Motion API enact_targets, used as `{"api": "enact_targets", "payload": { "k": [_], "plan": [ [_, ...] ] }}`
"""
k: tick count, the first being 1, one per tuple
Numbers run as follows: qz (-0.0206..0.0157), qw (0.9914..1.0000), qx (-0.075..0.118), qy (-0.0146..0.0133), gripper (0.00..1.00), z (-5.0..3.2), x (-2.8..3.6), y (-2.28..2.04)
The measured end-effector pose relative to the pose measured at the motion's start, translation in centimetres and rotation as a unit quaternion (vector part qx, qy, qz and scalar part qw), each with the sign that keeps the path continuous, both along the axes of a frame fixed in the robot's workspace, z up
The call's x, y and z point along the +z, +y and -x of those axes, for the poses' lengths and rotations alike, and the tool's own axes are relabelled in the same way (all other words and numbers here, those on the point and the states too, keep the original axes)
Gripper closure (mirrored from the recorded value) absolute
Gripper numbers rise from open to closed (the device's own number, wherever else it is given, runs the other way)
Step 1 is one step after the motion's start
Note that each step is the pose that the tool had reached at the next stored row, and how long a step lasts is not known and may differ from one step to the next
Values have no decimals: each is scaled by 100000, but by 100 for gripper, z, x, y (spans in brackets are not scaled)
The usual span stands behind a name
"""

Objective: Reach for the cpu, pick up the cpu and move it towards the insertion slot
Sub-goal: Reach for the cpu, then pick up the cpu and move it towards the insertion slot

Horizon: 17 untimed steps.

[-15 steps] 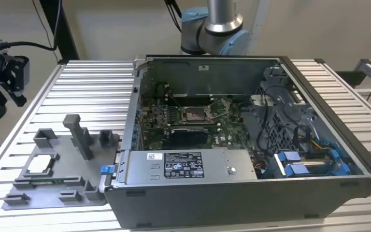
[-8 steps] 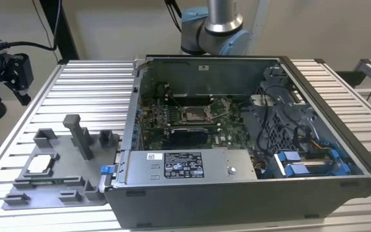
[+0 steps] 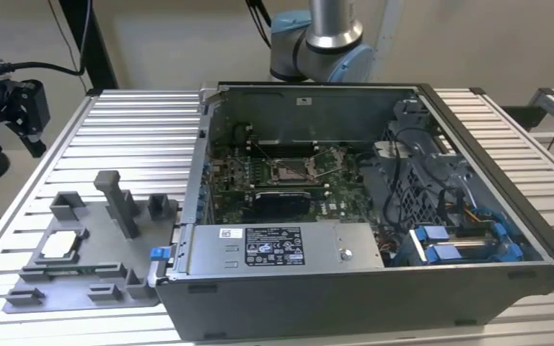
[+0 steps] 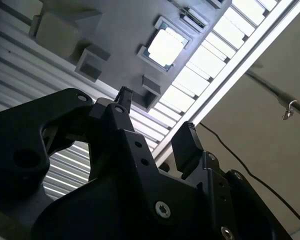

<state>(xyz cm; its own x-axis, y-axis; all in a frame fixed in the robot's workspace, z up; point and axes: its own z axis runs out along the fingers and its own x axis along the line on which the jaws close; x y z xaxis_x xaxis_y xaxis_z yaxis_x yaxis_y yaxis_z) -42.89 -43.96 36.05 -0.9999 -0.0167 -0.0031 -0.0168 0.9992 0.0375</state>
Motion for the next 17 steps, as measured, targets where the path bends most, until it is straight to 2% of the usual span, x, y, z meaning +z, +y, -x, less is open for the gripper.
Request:
{"api": "enact_targets", "payload": {
  "k": [17],
  "plan": [
    [2,100000,1,-4,0,0,-157,0]
  ]
}}
